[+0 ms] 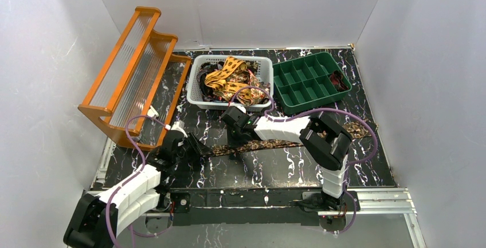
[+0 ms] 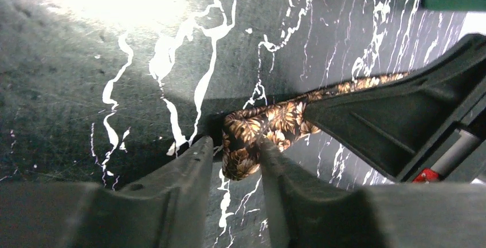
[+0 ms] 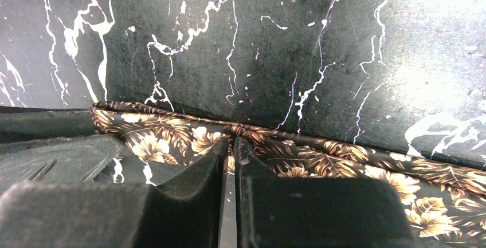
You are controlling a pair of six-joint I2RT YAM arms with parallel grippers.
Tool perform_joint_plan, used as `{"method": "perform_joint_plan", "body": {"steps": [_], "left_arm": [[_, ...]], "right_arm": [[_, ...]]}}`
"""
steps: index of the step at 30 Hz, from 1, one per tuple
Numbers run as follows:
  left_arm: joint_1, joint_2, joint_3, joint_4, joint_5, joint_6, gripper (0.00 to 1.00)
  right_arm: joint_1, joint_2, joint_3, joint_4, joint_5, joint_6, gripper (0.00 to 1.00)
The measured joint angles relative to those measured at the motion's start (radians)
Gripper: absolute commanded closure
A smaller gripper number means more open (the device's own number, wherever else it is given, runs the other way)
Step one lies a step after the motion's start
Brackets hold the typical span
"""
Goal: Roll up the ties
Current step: Roll the tie into the bin.
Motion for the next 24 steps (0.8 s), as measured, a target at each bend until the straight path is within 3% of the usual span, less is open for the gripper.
{"method": "perform_joint_plan", "body": {"steps": [2,6,11,17,21,24], "left_arm": [[0.003,-0.009,-0.015,0.005,-0.006,-0.013,0.85],[0.006,0.014,-0.025,0.017,-0.006,-0.032,1.00],[0.006,0.053,-0.011,0.041,0.010,-0.028,1.00],[0.005,0.045,0.091,-0.156,-0.056,0.033,1.00],[0.005,0.039,0.172,-0.283,-0.129,0.079,1.00],[0.005,0.060,0.191,-0.309,-0.135,0.104,1.00]], "right_arm": [[0.000,0.001,0.001,0.000,-0.001,0.000,0.82],[-0.001,0.008,0.011,-0.001,-0.009,0.001,0.82],[-0.001,0.015,0.026,-0.013,-0.020,-0.008,0.76],[0.000,0.024,0.073,-0.081,-0.015,-0.049,0.68],[0.001,0.002,0.075,-0.100,-0.009,-0.076,0.69],[0.001,-0.021,0.075,-0.093,-0.009,-0.079,0.75]]}}
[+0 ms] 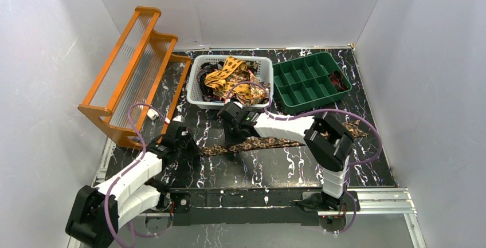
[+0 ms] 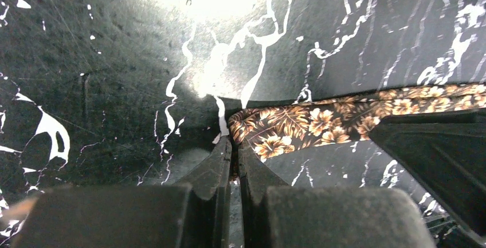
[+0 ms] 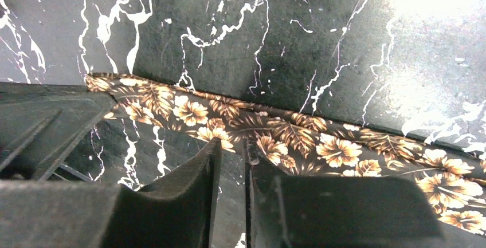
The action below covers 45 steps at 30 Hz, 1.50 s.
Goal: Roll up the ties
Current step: Roll the tie into the bin.
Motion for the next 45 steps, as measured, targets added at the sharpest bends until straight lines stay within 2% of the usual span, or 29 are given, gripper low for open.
{"method": "perform_joint_plan", "body": {"steps": [4,8,18,22,28,35,45], "left_arm": [[0.000,0.048,0.022,-0.039,-0.002,0.034,1.00],[0.000,0.049,0.064,-0.082,-0.018,0.058,1.00],[-0.010,0.048,0.138,-0.145,-0.055,0.099,1.00],[-0.052,0.056,0.182,-0.166,-0.106,0.103,1.00],[-0.199,0.144,0.285,-0.187,-0.219,0.099,1.00],[-0.247,0.225,0.345,-0.211,-0.287,0.090,1.00],[-0.334,0.377,0.405,-0.142,-0.271,0.073,1.00]], "right_arm": [[0.000,0.016,0.004,0.009,-0.001,0.014,0.80],[-0.001,0.065,0.015,0.011,-0.002,0.046,0.80],[-0.006,0.039,0.011,0.016,0.000,0.037,0.73],[-0.028,-0.060,-0.018,0.021,-0.015,0.025,0.70],[-0.100,-0.272,-0.126,0.035,-0.024,0.027,0.68],[-0.145,-0.446,-0.285,0.045,0.000,0.067,0.65],[-0.187,-0.529,-0.388,0.051,0.010,0.108,0.64]]}}
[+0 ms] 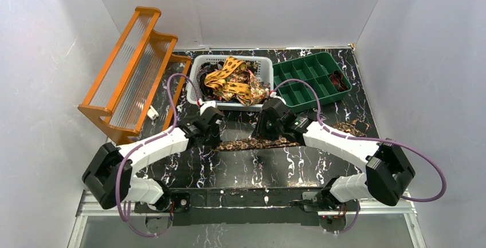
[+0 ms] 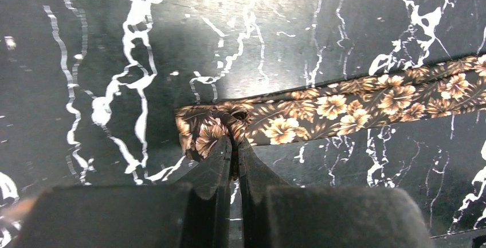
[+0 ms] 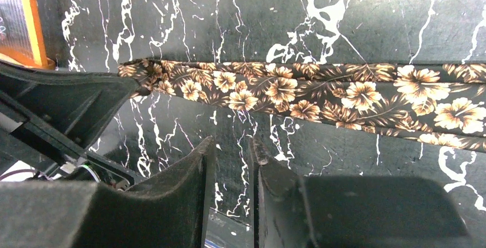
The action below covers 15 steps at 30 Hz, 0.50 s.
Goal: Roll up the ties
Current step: Roll the tie into the bin.
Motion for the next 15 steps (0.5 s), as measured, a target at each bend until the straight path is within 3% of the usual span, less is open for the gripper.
{"method": "perform_joint_plan", "body": {"steps": [15], "left_arm": [[-0.091,0.150,0.062,0.119,0.059,-0.048,1.00]], "right_arm": [[0.000,0.001,-0.056,0.025,-0.035,0.021,0.63]]}}
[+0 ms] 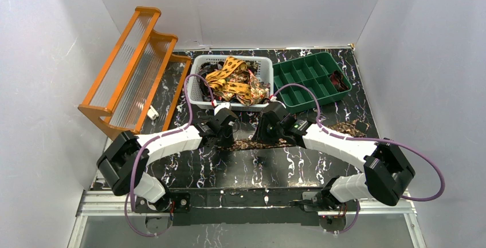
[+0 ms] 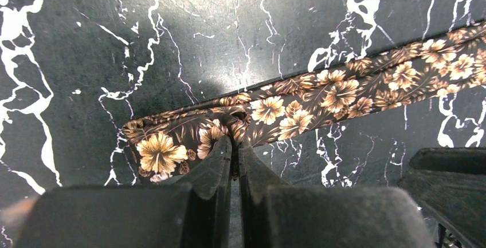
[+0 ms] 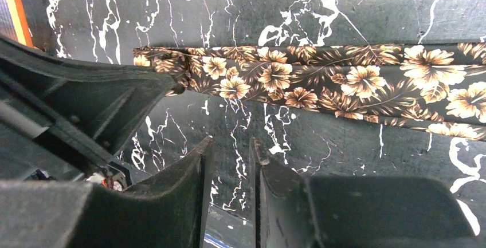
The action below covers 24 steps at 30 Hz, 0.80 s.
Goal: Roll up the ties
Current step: Roll the tie into the bin.
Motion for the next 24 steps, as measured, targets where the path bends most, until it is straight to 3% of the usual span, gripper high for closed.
{"method": "perform_joint_plan", "body": {"steps": [3,7,12,17,24], "left_arm": [[-0.005,0.031,0.000,0.006,0.002,-0.010,0.99],[-0.009,0.055,-0.003,0.020,0.010,-0.023,0.67],[-0.011,0.047,-0.004,0.055,0.042,-0.037,0.51],[-0.011,-0.051,-0.008,0.051,0.049,-0.039,0.40],[0.000,-0.289,-0.045,-0.010,-0.020,-0.043,0.35]], "right_arm": [[0.000,0.000,0.000,0.004,-0.003,0.003,0.62],[0.000,0.000,0.000,0.005,-0.005,0.002,0.59],[-0.002,0.011,0.000,0.005,-0.010,0.002,0.54],[-0.007,0.024,0.000,0.022,-0.032,0.002,0.41],[-0.012,0.086,0.002,0.129,-0.124,0.010,0.37]]}}
